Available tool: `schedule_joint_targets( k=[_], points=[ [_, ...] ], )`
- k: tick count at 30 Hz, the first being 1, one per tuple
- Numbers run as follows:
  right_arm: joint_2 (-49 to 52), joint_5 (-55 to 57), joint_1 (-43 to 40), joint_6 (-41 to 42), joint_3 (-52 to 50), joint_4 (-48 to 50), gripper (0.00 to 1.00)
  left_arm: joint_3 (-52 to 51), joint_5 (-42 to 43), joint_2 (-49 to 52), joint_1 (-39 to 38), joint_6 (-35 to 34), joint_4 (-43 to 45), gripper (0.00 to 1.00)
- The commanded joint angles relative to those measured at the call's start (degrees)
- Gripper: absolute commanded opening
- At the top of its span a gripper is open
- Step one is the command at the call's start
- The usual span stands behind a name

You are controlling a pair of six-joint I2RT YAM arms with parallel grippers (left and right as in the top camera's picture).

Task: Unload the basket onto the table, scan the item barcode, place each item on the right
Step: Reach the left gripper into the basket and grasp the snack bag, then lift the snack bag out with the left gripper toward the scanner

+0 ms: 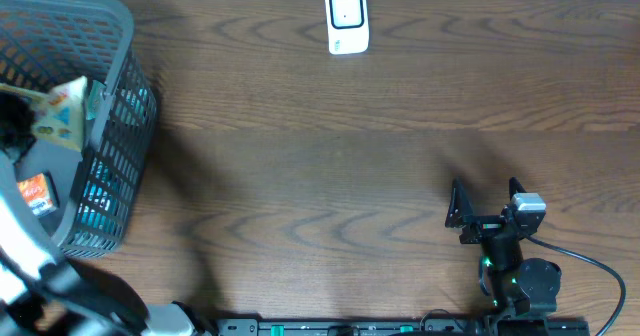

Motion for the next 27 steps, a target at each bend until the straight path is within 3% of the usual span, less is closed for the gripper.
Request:
schedule_joint_targets(
  k=[1,11,17,21,27],
  points=[
    [-0.4,0.5,0.2,-0.6,0.0,-0.2,0.99,0.6,0.1,-6.0,0.3,0.9,0.5,0.07],
    [-0.4,0.5,0.2,-0.6,0.0,-0.2,0.99,0.5,1.0,-21.4,0.2,-0.3,0.6,0.07],
    [-0.4,0.5,0.2,-0.6,0.0,-0.2,0.99,0.5,16.7,-26.7,-1.2,-0.3,-1.2,0.07],
    [-0.4,0.5,0.2,-0.6,0.0,-0.2,0.99,0.5,18.8,-28.2,-6.9,2.7,-5.9,0.07],
    [-0.4,0.5,0.2,-0.6,0.0,-0.2,0.99,-0.4,18.7,-27.0,-19.6,12.7,-10.5,0.07]
  ],
)
